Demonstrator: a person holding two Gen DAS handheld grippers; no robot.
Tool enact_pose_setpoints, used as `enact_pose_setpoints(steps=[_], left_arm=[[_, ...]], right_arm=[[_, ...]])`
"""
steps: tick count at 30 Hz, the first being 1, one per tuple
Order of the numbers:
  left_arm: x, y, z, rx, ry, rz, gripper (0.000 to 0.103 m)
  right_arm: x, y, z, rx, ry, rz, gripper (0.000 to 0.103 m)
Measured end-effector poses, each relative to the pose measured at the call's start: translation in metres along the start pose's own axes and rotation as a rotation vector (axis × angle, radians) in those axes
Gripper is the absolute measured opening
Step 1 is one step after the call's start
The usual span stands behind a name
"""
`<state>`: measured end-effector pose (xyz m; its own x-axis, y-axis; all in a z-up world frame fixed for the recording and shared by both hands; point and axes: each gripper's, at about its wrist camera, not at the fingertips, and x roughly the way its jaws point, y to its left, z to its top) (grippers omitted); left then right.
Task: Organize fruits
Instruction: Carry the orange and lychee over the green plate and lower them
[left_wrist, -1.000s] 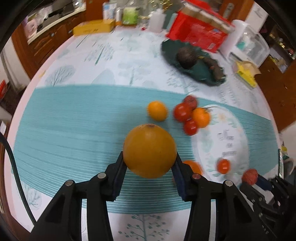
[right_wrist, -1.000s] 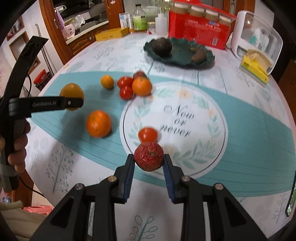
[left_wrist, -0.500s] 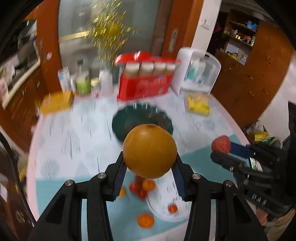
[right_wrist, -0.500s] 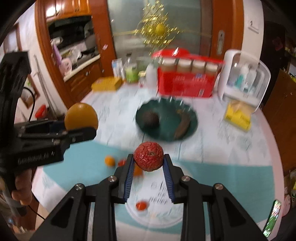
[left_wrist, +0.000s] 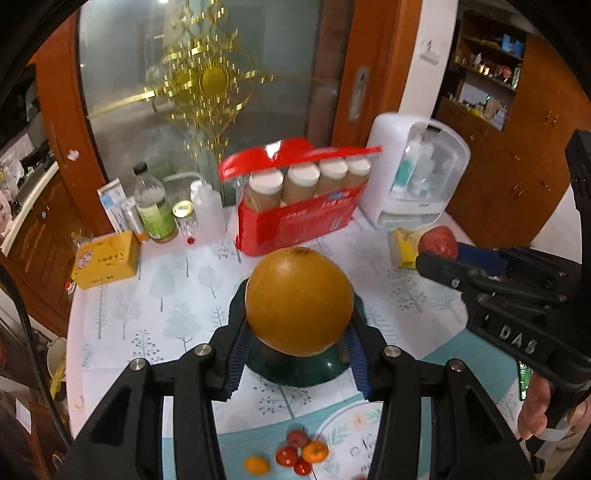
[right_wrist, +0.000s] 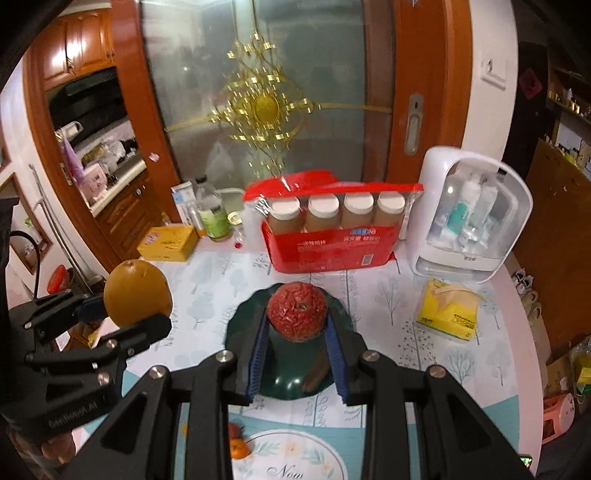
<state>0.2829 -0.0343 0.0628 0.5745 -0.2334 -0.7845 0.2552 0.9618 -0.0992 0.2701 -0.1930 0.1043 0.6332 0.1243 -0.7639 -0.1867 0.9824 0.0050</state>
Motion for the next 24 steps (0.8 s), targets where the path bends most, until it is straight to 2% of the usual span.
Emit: enact_pose_setpoints(steps=[4, 9, 13, 17, 20, 21, 22, 24], left_arm=[[0.055, 0.008, -0.005, -0.036, 0.054, 0.012, 0.046], [0.134, 0.022, -0.011, -0.101, 0.134, 0.028, 0.046], [0.190, 0.030, -0.020, -0.150, 0.196, 0.043, 0.046], [0.233, 0.027, -0.036, -0.133, 0.255, 0.059, 0.046], [0.249, 0.022, -0.043, -0.096, 0.271, 0.092, 0.048], [0.252, 0.021, -0.044, -0.088, 0.274, 0.100, 0.054], [0.254, 0.021, -0.044, -0.093, 0.282, 0.099, 0.067], [0.255, 0.023, -0.043, -0.101, 0.283, 0.109, 0.081]], right_arm=[[0.069, -0.009, -0.010, -0.003, 0.110, 0.008, 0.031], [0.157, -0.015, -0.042, 0.003, 0.228, 0.050, 0.031], [0.207, -0.014, -0.066, -0.036, 0.293, 0.040, 0.031], [0.233, -0.010, -0.083, -0.068, 0.322, 0.039, 0.032], [0.232, -0.002, -0.088, -0.134, 0.274, 0.019, 0.037], [0.233, 0.000, -0.089, -0.149, 0.266, 0.021, 0.040], [0.232, 0.003, -0.090, -0.165, 0.258, 0.028, 0.047], [0.231, 0.003, -0.092, -0.171, 0.249, 0.045, 0.054]])
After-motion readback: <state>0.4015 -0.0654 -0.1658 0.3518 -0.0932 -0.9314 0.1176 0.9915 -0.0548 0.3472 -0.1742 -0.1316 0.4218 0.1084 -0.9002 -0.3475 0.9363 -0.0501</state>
